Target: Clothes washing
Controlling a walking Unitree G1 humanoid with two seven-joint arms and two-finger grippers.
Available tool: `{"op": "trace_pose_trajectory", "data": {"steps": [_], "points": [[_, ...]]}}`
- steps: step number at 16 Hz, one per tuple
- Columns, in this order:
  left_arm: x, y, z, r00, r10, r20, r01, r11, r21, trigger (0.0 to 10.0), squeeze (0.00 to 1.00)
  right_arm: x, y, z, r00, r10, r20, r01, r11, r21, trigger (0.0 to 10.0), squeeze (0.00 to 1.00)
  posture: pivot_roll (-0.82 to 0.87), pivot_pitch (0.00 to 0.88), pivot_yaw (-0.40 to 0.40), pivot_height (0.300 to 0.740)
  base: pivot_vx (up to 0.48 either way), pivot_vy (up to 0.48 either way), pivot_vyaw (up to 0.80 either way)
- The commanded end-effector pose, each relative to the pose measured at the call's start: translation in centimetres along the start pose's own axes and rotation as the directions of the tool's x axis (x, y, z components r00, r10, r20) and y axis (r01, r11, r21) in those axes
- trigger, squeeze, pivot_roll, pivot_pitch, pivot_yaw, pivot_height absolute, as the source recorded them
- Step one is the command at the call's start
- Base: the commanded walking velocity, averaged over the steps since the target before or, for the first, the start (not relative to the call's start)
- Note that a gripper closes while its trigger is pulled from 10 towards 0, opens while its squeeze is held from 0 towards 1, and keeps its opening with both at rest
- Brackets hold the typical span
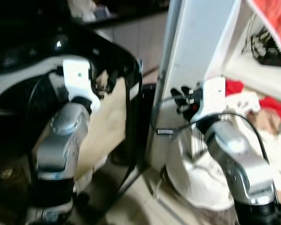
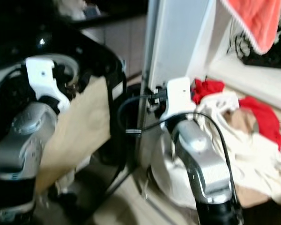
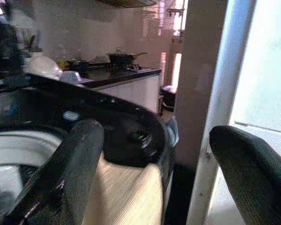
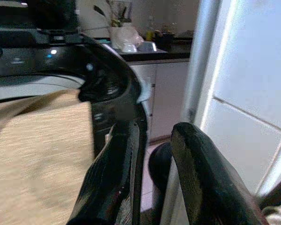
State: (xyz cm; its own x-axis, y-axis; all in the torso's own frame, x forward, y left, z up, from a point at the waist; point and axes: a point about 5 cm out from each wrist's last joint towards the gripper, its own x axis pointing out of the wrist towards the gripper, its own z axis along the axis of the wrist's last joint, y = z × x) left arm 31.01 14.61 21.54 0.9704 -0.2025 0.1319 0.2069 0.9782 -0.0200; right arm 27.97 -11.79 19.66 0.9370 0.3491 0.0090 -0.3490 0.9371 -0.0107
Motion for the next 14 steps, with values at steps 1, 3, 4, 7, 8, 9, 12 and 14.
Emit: {"op": "trace_pose_trajectory", "data": {"steps": [1,3,4,7,8,9,12,14], "points": [[0.2,-1.0,0.3,0.999,-0.031,0.011,0.031,1.0,-0.001,10.0,0.0,-0.3,-0.8,0.3,0.999,-0.036,0.019,0.037,0.999,-0.015,10.0,0.0,-0.06,0.0,-0.016,0.74,0.435,0.0,0.0],[0.2,-1.3,0.3,0.999,-0.044,0.013,0.044,0.999,-0.012,10.0,0.0,-0.5,-1.0,0.3,0.998,-0.053,0.022,0.053,0.999,-0.009,10.0,0.0,-0.06,0.0,-0.015,0.74,0.429,0.0,0.0],[0.1,-1.4,0.3,0.999,-0.047,0.012,0.047,0.999,-0.012,10.0,0.0,-0.6,-1.1,0.3,0.998,-0.057,0.023,0.057,0.998,-0.01,10.0,0.0,-0.07,0.0,-0.016,0.74,0.431,0.0,0.0],[0.1,-1.5,0.1,0.999,-0.04,-0.003,0.04,0.999,-0.013,10.0,0.0,-0.7,-1.3,0.2,0.997,-0.072,0.015,0.072,0.997,-0.005,10.0,0.0,-0.07,0.0,-0.018,0.74,0.259,0.0,0.0],[0.0,-1.3,0.1,0.999,-0.035,-0.002,0.035,0.999,-0.008,10.0,0.0,-0.8,-1.4,0.1,0.996,-0.089,-0.001,0.089,0.996,0.011,10.0,0.0,-0.07,0.0,-0.02,0.74,0.0,0.0,0.0],[-0.1,-1.1,0.1,0.999,-0.038,-0.001,0.038,0.999,0.007,10.0,0.0,-0.9,-1.6,-0.1,0.994,-0.109,-0.021,0.11,0.993,0.034,10.0,0.0,-0.07,0.0,-0.02,0.74,0.0,0.0,0.0],[-0.5,-0.9,0.2,0.996,-0.094,-0.009,0.094,0.995,0.03,10.0,0.0,-1.1,-1.7,-0.2,0.992,-0.117,-0.04,0.12,0.99,0.079,10.0,0.0,-0.06,0.0,-0.017,0.74,0.0,0.0,0.0],[-0.7,-0.8,0.1,0.993,-0.12,-0.021,0.12,0.992,0.029,10.0,0.0,-1.4,-2.1,0.0,0.989,-0.144,-0.025,0.145,0.989,0.043,10.0,0.0,-0.06,0.0,-0.017,0.74,0.0,0.0,0.0]]}}
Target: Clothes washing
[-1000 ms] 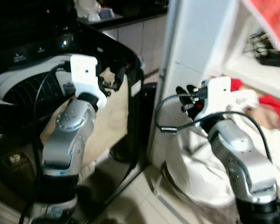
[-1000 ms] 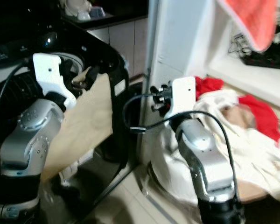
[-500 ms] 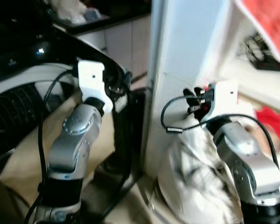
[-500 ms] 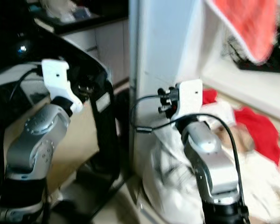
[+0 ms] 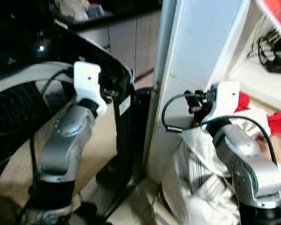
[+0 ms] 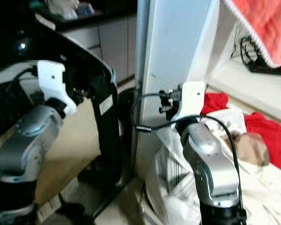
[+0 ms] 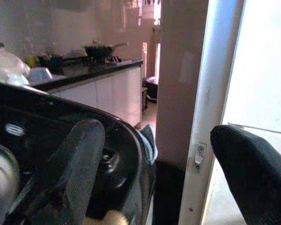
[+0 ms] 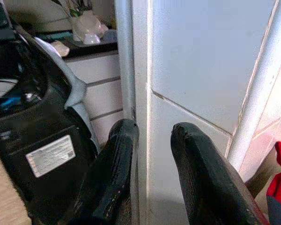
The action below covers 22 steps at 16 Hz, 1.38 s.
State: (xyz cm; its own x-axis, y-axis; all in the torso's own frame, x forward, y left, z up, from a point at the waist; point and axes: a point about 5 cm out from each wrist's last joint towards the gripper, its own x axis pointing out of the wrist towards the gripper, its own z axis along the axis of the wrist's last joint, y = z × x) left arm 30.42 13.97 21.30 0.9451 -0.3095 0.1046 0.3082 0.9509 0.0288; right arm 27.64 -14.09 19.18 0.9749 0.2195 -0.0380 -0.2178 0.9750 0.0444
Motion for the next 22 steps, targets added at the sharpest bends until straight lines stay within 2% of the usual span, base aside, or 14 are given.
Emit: {"op": "trace_pose_trajectory", "data": {"steps": [1,2,3,6,7,9,10,13,14,15,19,20,21,22], "points": [[-0.3,-0.2,0.1,0.999,-0.032,-0.001,0.032,0.999,0.0,10.0,0.0,-0.4,-0.6,0.6,0.999,-0.035,0.03,0.036,0.999,-0.031,10.0,0.0,-0.07,0.0,-0.013,0.74,0.0,0.0,0.0],[-0.3,-0.2,0.1,1.0,-0.031,0.002,0.031,0.999,0.011,10.0,0.0,-0.5,-0.9,0.6,0.998,-0.05,0.031,0.051,0.998,-0.033,10.0,0.0,-0.07,0.0,-0.013,0.74,0.0,0.0,0.0],[-0.2,-0.3,0.1,1.0,-0.021,0.023,0.021,1.0,0.015,10.0,0.0,-0.7,-1.5,0.7,0.995,-0.094,0.024,0.095,0.995,-0.03,10.0,0.96,-0.07,0.0,-0.011,0.74,0.0,0.0,0.0],[-0.2,-0.4,0.1,0.997,0.015,0.079,-0.015,1.0,0.008,10.0,0.0,-1.5,-2.8,0.6,0.983,-0.18,-0.032,0.178,0.983,-0.047,10.0,1.0,-0.07,0.0,-0.012,0.74,0.0,0.0,0.0],[-0.3,-0.6,-0.2,0.998,-0.019,0.068,0.016,0.999,0.048,10.0,0.0,-2.0,-3.3,0.7,0.977,-0.206,-0.058,0.202,0.977,-0.071,10.0,1.0,-0.08,0.0,-0.01,0.74,0.0,0.0,0.0],[-0.6,-0.7,-1.1,0.999,-0.05,-0.014,0.05,0.999,-0.018,10.0,0.0,-3.0,-4.3,0.6,0.959,-0.257,-0.122,0.243,0.962,-0.122,10.0,1.0,-0.08,0.0,-0.006,0.74,0.0,0.0,0.0],[-0.8,-1.0,-1.2,0.994,-0.11,-0.021,0.109,0.993,-0.044,10.0,0.0,-3.4,-4.7,0.3,0.949,-0.272,-0.158,0.251,0.957,-0.144,10.0,1.0,-0.08,0.0,-0.006,0.74,0.0,0.0,0.0],[-1.3,-1.4,-1.6,0.985,-0.169,-0.023,0.169,0.985,-0.034,10.0,0.0,-4.8,-6.1,-0.5,0.913,-0.325,-0.248,0.272,0.936,-0.224,10.0,1.0,-0.09,0.0,-0.007,0.74,0.0,0.0,0.0],[-1.8,-2.3,-1.6,0.959,-0.283,-0.028,0.282,0.958,-0.045,10.0,0.0,-5.4,-6.8,-1.0,0.89,-0.354,-0.287,0.288,0.925,-0.249,10.0,1.0,-0.09,0.0,-0.01,0.74,0.0,0.0,0.0],[-2.6,-3.3,-1.5,0.909,-0.415,-0.032,0.412,0.908,-0.068,10.0,0.0,-6.0,-7.5,-1.1,0.865,-0.385,-0.32,0.301,0.911,-0.282,10.0,1.0,-0.09,0.0,-0.012,0.74,0.0,0.0,0.0],[-4.3,-4.0,-1.4,0.813,-0.579,-0.056,0.575,0.814,-0.077,10.0,0.0,-8.0,-9.2,-0.4,0.82,-0.449,-0.356,0.323,0.875,-0.359,10.0,1.0,-0.09,0.0,-0.011,0.74,0.0,0.0,0.0],[-4.5,-4.1,-1.4,0.798,-0.6,-0.059,0.595,0.799,-0.082,10.0,0.0,-8.4,-9.2,-0.4,0.817,-0.441,-0.372,0.315,0.881,-0.354,10.0,1.0,-0.09,0.0,-0.005,0.74,0.0,0.0,0.0],[-4.9,-4.4,-1.4,0.758,-0.648,-0.073,0.641,0.761,-0.096,10.0,0.0,-9.0,-8.9,-0.9,0.814,-0.391,-0.429,0.281,0.912,-0.297,10.0,1.0,-0.09,0.0,-0.005,0.74,0.0,0.0,0.0],[-5.1,-4.5,-1.4,0.739,-0.669,-0.082,0.661,0.743,-0.1,10.0,0.0,-9.2,-8.7,-1.2,0.814,-0.358,-0.457,0.265,0.93,-0.256,10.0,1.0,-0.09,0.0,-0.005,0.74,0.0,0.0,0.0]]}}
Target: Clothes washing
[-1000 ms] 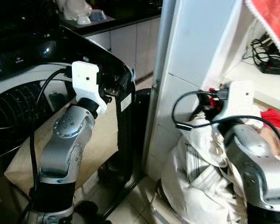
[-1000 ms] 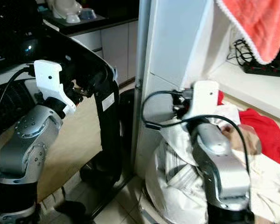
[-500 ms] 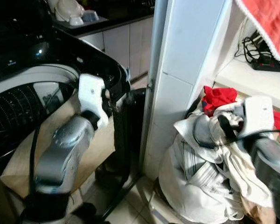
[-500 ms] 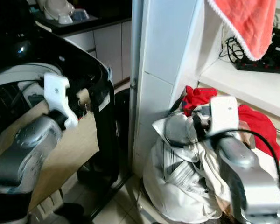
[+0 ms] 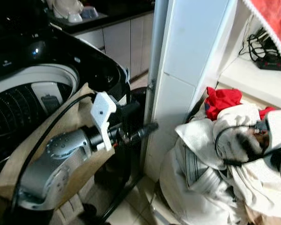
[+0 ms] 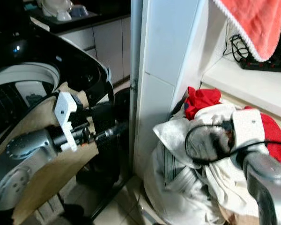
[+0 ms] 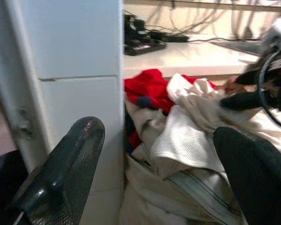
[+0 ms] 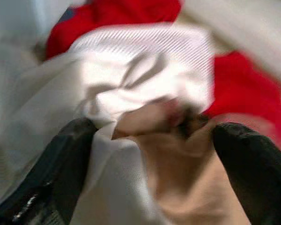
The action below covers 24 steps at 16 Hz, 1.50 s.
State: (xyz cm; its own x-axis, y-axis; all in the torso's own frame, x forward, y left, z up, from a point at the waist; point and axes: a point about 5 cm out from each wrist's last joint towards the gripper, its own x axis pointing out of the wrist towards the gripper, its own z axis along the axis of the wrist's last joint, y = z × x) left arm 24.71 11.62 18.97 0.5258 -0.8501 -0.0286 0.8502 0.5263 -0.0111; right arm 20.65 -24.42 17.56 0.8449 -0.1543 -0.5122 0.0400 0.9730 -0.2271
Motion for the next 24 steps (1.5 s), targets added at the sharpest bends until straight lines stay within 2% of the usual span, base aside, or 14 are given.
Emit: {"op": "trace_pose_trajectory", "data": {"steps": [1,2,3,4,5,13,18,22,24], "points": [[0.0,-0.8,0.1,0.997,-0.074,-0.02,0.074,0.997,0.002,10.0,0.0,-0.3,-0.2,-0.4,0.999,0.025,-0.024,-0.024,0.999,0.032,10.0,1.0,-0.1,0.0,0.001,0.74,0.0,0.0,0.0],[-0.1,-0.9,0.1,0.996,-0.09,-0.025,0.09,0.996,0.0,10.0,0.0,-0.2,-0.3,-0.8,0.998,0.036,-0.049,-0.034,0.999,0.033,10.0,0.89,-0.1,0.0,0.005,0.74,0.0,0.0,0.0],[-0.1,-0.9,0.1,0.994,-0.107,-0.032,0.107,0.994,0.001,10.0,0.0,0.1,-0.8,-1.4,0.995,0.05,-0.081,-0.045,0.997,0.059,8.2,0.0,-0.1,0.0,0.004,0.74,0.0,0.0,0.0],[-0.2,-1.0,0.1,0.993,-0.11,-0.035,0.11,0.994,0.002,10.0,0.0,0.0,-0.9,-1.5,0.995,0.055,-0.085,-0.049,0.997,0.067,8.2,0.0,-0.1,0.0,0.004,0.74,0.0,0.0,0.0],[-0.2,-0.9,0.2,0.993,-0.111,-0.034,0.111,0.994,0.005,10.0,0.0,0.1,-1.1,-1.4,0.995,0.056,-0.085,-0.05,0.996,0.073,0.0,0.0,-0.1,0.0,0.002,0.74,0.0,0.0,0.0],[-0.3,-1.1,0.2,0.991,-0.128,-0.034,0.128,0.992,0.0,10.0,0.0,-0.1,-1.4,-1.2,0.991,0.098,-0.088,-0.093,0.994,0.063,0.0,0.0,-0.1,0.0,-0.002,0.74,0.0,0.0,0.0],[0.0,-0.9,0.1,0.995,-0.098,-0.029,0.098,0.995,0.002,10.0,0.0,-0.1,-1.3,-1.3,0.988,0.124,-0.091,-0.119,0.991,0.063,0.0,0.0,-0.1,0.0,-0.005,0.74,0.0,0.0,0.0],[0.1,-0.8,0.1,0.997,-0.08,-0.025,0.08,0.997,0.004,10.0,0.0,0.0,-1.4,-0.7,0.991,0.122,-0.05,-0.118,0.991,0.07,0.0,0.0,-0.1,0.0,-0.005,0.74,0.0,0.0,0.0],[0.4,-0.4,0.0,0.999,-0.025,-0.021,0.026,1.0,0.011,10.0,0.0,-0.1,-1.7,0.2,0.995,0.102,0.004,-0.102,0.99,0.093,0.0,0.0,-0.1,0.0,-0.004,0.74,0.0,0.0,0.0]]}}
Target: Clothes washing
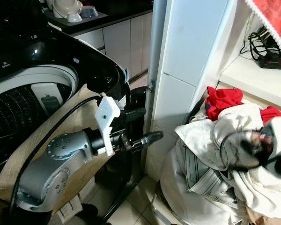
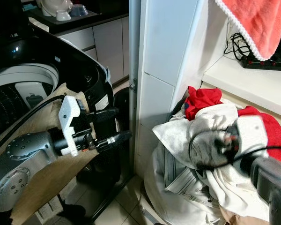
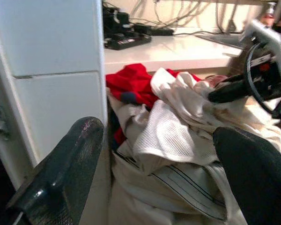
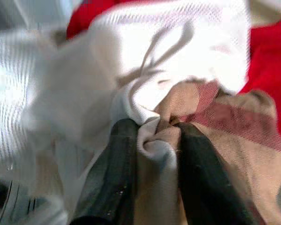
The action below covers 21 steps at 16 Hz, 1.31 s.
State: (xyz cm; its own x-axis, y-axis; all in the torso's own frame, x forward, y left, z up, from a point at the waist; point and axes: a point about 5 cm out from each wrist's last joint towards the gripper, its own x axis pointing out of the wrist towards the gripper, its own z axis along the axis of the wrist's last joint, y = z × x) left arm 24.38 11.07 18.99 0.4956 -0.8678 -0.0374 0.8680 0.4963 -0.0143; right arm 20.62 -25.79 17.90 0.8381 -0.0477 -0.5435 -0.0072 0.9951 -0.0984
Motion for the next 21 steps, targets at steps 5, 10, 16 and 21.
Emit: {"op": "trace_pose_trajectory", "data": {"steps": [5,10,16,21], "points": [[0.3,0.6,0.7,0.999,0.038,0.027,-0.038,0.999,0.008,10.0,0.0,-1.6,0.9,4.7,0.942,0.222,0.251,-0.258,0.959,0.119,0.0,0.0,-0.1,0.0,-0.002,0.74,0.0,0.0,0.0],[3.6,1.5,4.7,0.958,0.12,0.259,-0.118,0.993,-0.025,10.0,0.0,-2.7,4.9,12.9,0.59,0.53,0.609,-0.717,0.691,0.094,0.0,0.0,-0.11,0.0,0.002,0.74,0.0,0.0,0.0],[6.5,-0.1,7.1,0.915,0.049,0.401,0.014,0.988,-0.153,10.0,1.0,-2.7,8.8,16.7,0.358,0.641,0.679,-0.904,0.421,0.079,0.0,0.0,-0.1,0.0,-0.027,0.74,0.0,0.0,0.0],[7.2,-0.2,5.4,0.94,0.105,0.324,-0.064,0.989,-0.135,0.0,0.05,-2.5,9.8,16.9,0.353,0.653,0.67,-0.912,0.399,0.092,0.0,0.0,-0.09,0.0,-0.035,0.74,0.0,0.0,0.0]]}}
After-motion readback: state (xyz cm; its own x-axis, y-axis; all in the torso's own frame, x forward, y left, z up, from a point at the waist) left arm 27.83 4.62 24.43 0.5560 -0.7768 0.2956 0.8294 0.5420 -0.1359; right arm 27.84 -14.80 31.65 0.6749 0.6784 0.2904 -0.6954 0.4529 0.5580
